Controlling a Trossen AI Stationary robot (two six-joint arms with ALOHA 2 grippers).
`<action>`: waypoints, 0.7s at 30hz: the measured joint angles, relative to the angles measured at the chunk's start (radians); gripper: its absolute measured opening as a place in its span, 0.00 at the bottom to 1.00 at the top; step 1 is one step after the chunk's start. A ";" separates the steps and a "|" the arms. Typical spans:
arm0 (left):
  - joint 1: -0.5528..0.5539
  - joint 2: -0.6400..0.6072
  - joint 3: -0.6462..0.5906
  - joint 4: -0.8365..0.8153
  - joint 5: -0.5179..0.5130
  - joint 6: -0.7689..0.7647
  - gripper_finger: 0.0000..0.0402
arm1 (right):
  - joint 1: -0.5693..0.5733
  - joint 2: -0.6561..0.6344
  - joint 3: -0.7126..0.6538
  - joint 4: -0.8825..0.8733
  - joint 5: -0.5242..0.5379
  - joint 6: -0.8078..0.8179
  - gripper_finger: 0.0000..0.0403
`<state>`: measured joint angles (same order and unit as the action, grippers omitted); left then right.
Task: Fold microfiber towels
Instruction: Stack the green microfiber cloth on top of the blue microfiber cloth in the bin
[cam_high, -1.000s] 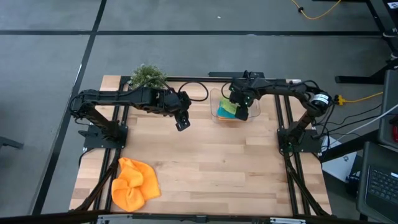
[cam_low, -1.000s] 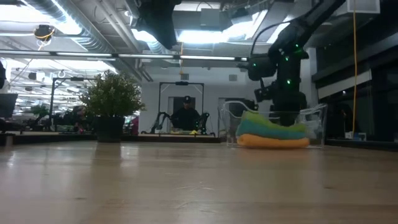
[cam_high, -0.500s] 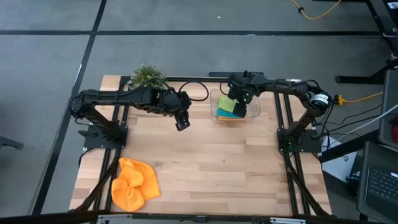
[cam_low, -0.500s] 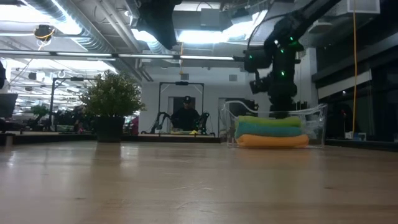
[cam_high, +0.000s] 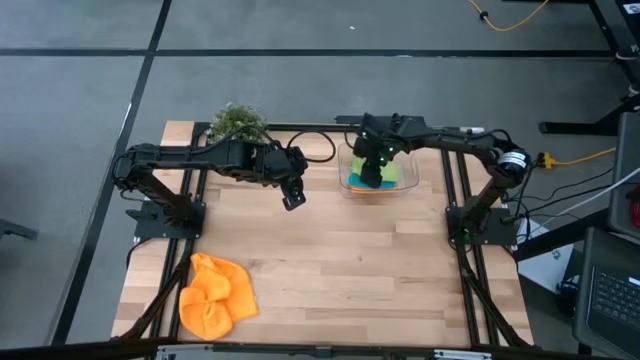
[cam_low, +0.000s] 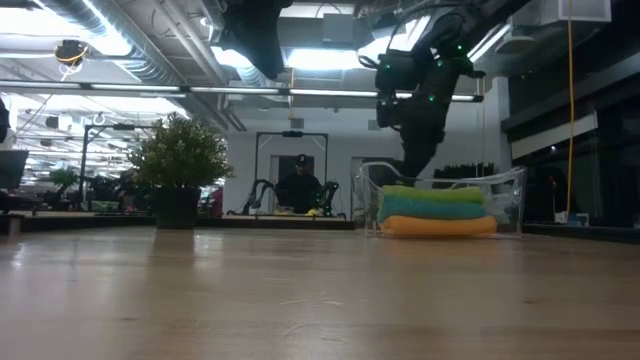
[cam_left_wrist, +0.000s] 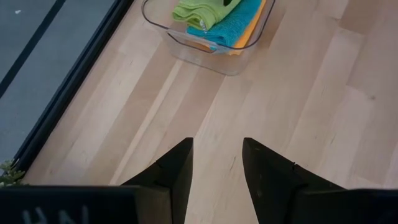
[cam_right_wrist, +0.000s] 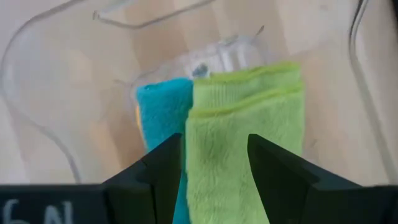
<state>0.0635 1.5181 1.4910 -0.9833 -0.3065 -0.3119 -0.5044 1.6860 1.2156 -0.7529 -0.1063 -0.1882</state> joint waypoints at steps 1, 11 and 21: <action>0.000 0.000 0.000 0.000 0.000 0.000 0.33 | 0.011 0.003 0.000 0.013 0.011 0.000 0.46; 0.000 0.000 0.000 0.001 0.000 0.000 0.33 | 0.057 0.056 0.001 0.055 0.080 -0.002 0.46; 0.000 0.000 0.000 0.001 0.000 0.000 0.33 | 0.058 0.090 0.001 0.070 0.124 0.004 0.38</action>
<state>0.0635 1.5181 1.4906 -0.9821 -0.3065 -0.3119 -0.4461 1.7756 1.2163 -0.6827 0.0174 -0.1844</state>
